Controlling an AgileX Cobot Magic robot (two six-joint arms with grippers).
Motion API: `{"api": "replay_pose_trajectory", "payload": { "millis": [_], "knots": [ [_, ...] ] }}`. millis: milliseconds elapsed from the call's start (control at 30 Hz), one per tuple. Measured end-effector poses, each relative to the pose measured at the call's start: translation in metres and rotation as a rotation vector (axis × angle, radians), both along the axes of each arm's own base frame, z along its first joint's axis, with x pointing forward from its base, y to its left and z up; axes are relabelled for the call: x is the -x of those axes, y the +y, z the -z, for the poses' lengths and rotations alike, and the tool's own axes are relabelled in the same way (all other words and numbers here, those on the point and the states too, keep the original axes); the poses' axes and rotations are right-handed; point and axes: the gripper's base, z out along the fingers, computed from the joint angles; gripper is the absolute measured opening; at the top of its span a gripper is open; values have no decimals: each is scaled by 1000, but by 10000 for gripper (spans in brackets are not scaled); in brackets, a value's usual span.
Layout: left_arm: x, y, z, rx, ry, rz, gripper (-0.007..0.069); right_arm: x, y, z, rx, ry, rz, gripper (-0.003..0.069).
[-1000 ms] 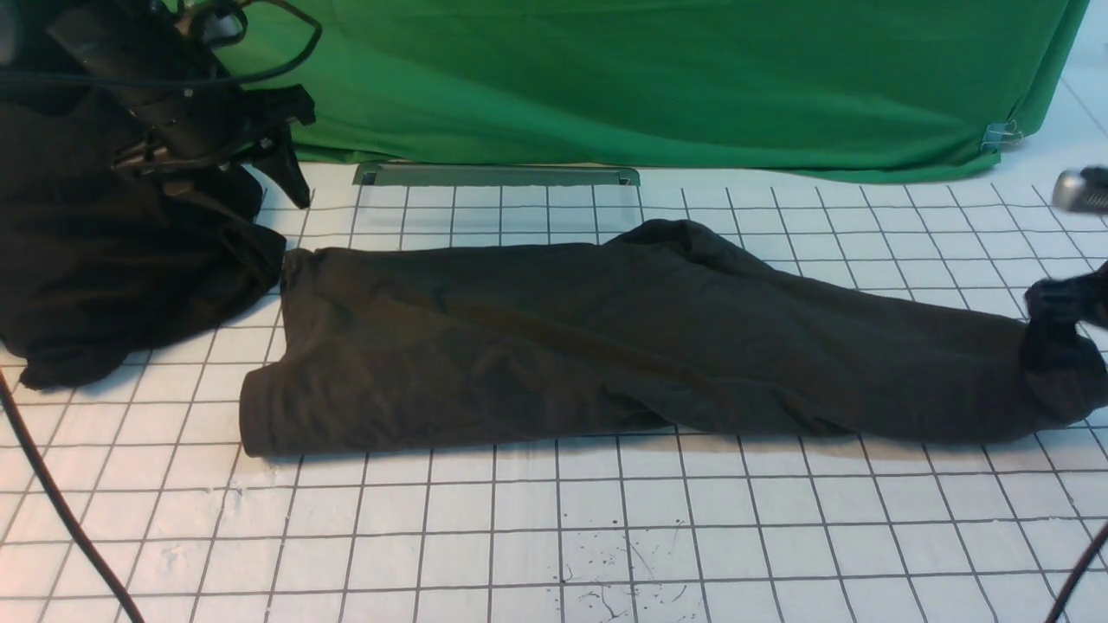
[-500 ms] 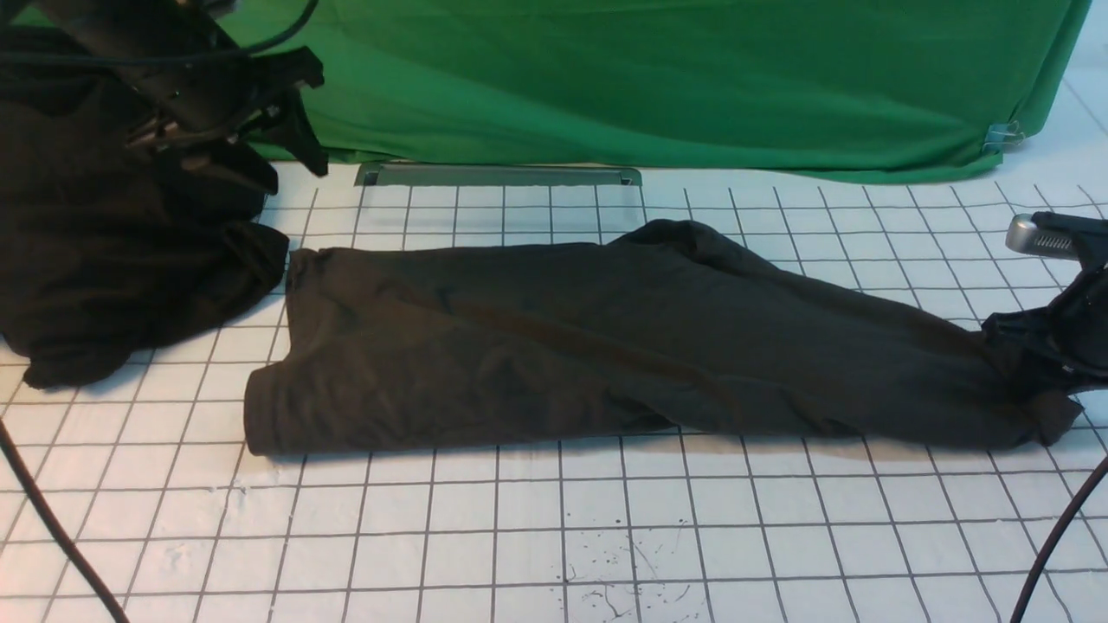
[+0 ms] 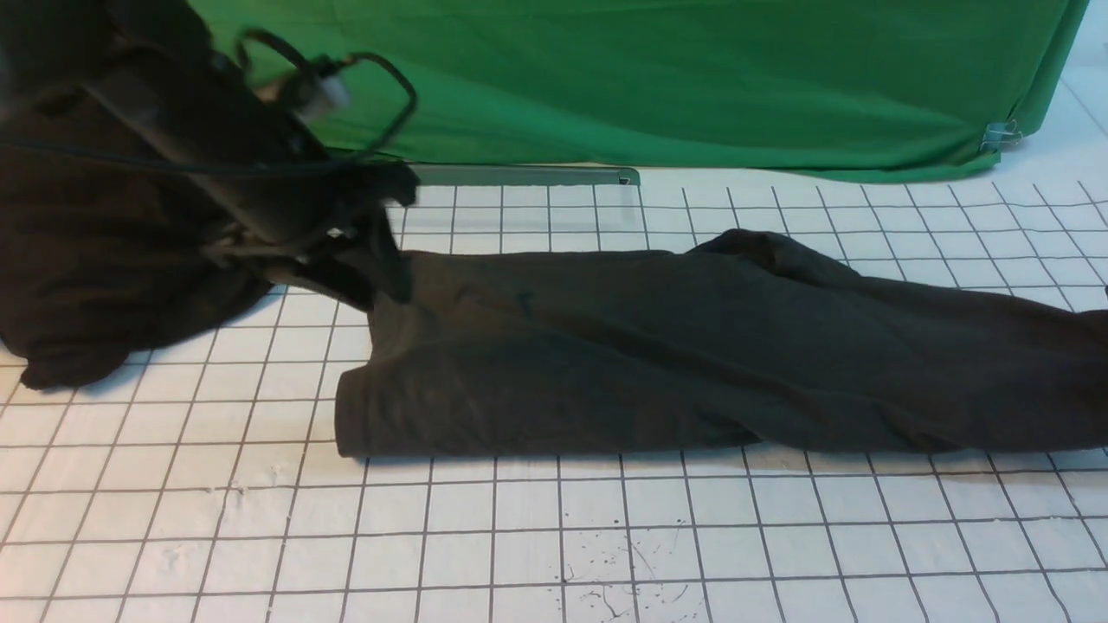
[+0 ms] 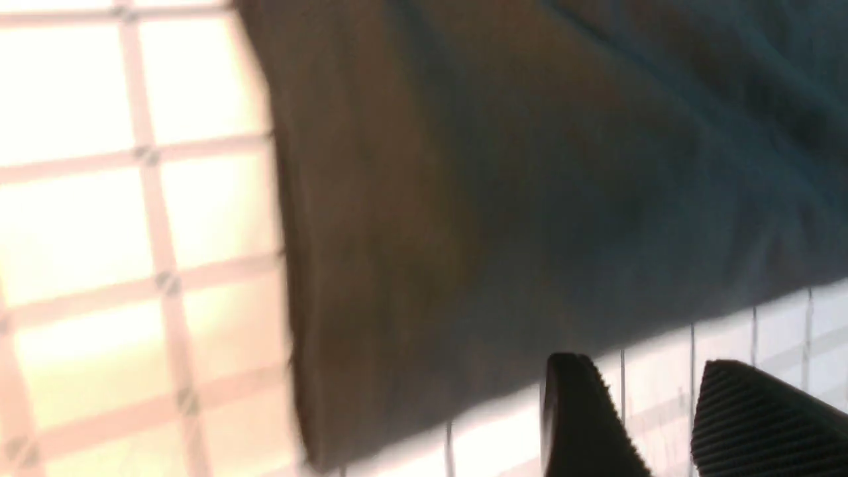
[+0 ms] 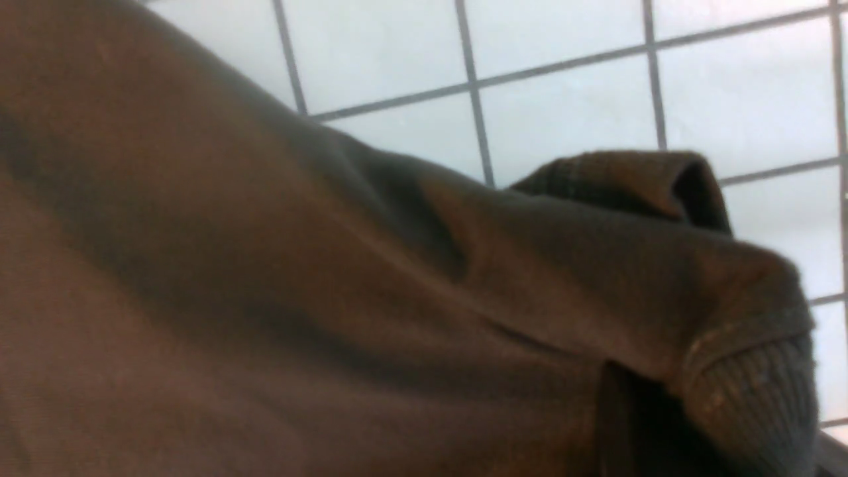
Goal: Fold a long-sleeved shirt over a white checkered tablecloth.
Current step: 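Fold the right end of the dark garment over onto its left end with the right gripper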
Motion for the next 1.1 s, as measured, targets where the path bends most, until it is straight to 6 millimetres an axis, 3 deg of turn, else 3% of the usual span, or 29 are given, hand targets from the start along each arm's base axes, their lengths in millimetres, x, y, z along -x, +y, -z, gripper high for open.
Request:
{"api": "replay_pose_trajectory", "payload": {
  "millis": [100,167,200,333,367,467,633,733,833,933,967,1000,1067,1100],
  "knots": [
    [-12,-23,23,-7,-41,16,254,0,0,0,0,1,-1,29],
    [-18,-35,54,-45,6,47,255,0,0,1,-1,5,-3,29],
    [-18,-36,57,-47,12,50,255,0,0,1,-1,5,-3,29],
    [-17,-42,106,-81,187,94,206,1,-1,1,-1,14,0,29],
    [-17,-43,106,-82,187,93,206,2,-2,1,-1,14,0,29],
    [-17,-42,108,-79,206,95,113,5,-4,-12,6,-9,8,29],
    [-11,-41,96,-85,216,113,36,11,-4,-51,26,-81,8,29],
    [4,-33,62,-133,207,159,10,19,0,-91,38,-127,2,29],
    [13,-24,36,-164,182,169,9,25,11,-118,46,-157,-7,29],
    [23,-13,1,-176,102,145,8,30,38,-147,49,-207,-43,29],
    [26,-10,-8,-174,77,136,8,30,57,-155,39,-225,-63,29],
    [29,-6,-18,-171,52,128,8,31,66,-160,35,-238,-73,28],
    [36,3,-37,-164,2,105,8,30,104,-167,3,-263,-118,29],
    [36,4,-37,-164,2,104,8,30,108,-167,-1,-264,-122,29]
  ]
}}
